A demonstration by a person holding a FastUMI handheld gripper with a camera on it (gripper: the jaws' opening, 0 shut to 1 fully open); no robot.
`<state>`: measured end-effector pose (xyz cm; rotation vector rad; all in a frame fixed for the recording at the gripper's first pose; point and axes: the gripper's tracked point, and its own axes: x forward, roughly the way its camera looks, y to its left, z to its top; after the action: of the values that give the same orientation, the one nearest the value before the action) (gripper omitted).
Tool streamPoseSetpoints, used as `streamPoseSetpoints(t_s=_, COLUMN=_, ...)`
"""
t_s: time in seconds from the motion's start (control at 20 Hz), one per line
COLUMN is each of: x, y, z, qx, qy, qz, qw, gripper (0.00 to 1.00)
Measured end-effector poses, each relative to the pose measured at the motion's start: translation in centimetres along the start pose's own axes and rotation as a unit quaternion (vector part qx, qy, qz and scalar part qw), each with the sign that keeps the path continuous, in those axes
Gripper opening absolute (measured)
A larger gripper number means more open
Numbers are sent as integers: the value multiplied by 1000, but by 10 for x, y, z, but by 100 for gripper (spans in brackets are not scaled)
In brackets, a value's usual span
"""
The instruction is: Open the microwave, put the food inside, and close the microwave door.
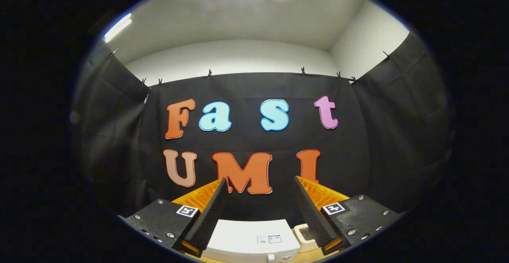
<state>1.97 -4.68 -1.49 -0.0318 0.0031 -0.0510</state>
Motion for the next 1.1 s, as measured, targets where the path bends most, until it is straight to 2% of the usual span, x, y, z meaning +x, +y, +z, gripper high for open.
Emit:
streamPoseSetpoints(t_s=0.15, x=-8, y=-6, z=-23, qx=-19, qy=7, qz=3, qw=1000, gripper=97)
streamPoseSetpoints(t_s=0.35, x=-19, y=-11, z=-80, qx=-12, qy=49, qz=6, qw=999, gripper=98)
streamPoseSetpoints(t_s=0.65, x=-34, y=-11, z=-186, qx=-16, qy=98, qz=17, qw=995, gripper=98)
streamPoseSetpoints(t_s=0.8, x=-42, y=-10, z=-255, qx=-16, qy=154, qz=19, qw=988, gripper=96)
streamPoseSetpoints(t_s=1.1, x=-50, y=-21, z=-347, qx=-2, qy=230, qz=6, qw=973, gripper=85)
